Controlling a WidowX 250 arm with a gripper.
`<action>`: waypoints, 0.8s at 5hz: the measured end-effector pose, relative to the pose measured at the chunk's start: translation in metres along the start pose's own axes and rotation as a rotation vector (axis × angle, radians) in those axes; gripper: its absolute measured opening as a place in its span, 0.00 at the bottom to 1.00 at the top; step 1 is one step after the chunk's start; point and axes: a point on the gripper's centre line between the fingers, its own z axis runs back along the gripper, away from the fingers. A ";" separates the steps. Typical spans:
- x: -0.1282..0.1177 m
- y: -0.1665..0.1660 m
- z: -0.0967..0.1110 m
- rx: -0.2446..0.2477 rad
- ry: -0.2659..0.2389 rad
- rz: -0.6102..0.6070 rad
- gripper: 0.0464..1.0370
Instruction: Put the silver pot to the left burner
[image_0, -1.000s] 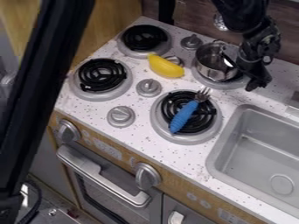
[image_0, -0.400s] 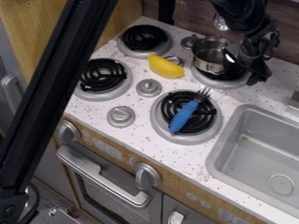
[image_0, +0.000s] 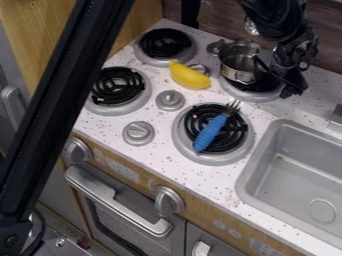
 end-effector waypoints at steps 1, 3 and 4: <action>0.013 0.007 0.004 0.011 -0.020 0.021 0.96; 0.015 0.013 0.004 0.016 -0.023 0.032 0.96; 0.029 0.017 0.008 0.022 -0.049 0.041 0.96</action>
